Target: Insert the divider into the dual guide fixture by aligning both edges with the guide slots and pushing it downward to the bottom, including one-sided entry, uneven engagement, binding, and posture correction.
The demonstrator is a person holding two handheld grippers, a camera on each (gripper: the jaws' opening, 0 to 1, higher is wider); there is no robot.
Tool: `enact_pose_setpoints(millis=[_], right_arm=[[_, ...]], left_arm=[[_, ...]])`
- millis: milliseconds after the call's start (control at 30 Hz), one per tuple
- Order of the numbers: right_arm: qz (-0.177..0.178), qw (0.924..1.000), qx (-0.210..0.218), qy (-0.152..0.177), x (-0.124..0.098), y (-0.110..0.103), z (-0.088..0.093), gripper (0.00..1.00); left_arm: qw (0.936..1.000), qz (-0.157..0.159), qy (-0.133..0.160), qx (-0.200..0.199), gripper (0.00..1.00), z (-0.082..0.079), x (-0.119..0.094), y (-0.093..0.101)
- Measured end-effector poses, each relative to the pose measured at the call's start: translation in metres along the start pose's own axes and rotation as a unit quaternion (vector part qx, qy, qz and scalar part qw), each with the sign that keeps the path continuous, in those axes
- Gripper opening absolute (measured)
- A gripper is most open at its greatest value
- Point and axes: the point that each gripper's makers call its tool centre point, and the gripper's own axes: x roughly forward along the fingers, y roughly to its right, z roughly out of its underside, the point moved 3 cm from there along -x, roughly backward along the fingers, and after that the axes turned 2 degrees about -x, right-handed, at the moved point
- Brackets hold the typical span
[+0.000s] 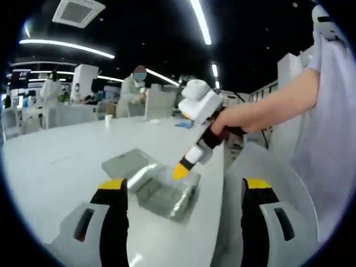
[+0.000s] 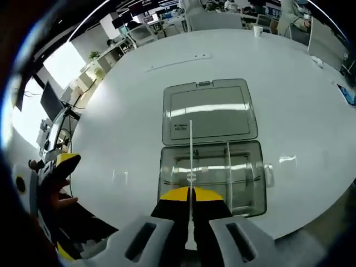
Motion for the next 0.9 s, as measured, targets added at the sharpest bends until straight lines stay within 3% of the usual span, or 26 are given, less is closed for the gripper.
enact_pose_setpoints(millis=[900], right_arm=[[0.009,0.9994,-0.002,-0.033,0.008,0.002,0.006,0.0]], left_arm=[[0.9967,-0.062,-0.027,0.045,0.81,-0.003,-0.018,-0.007]])
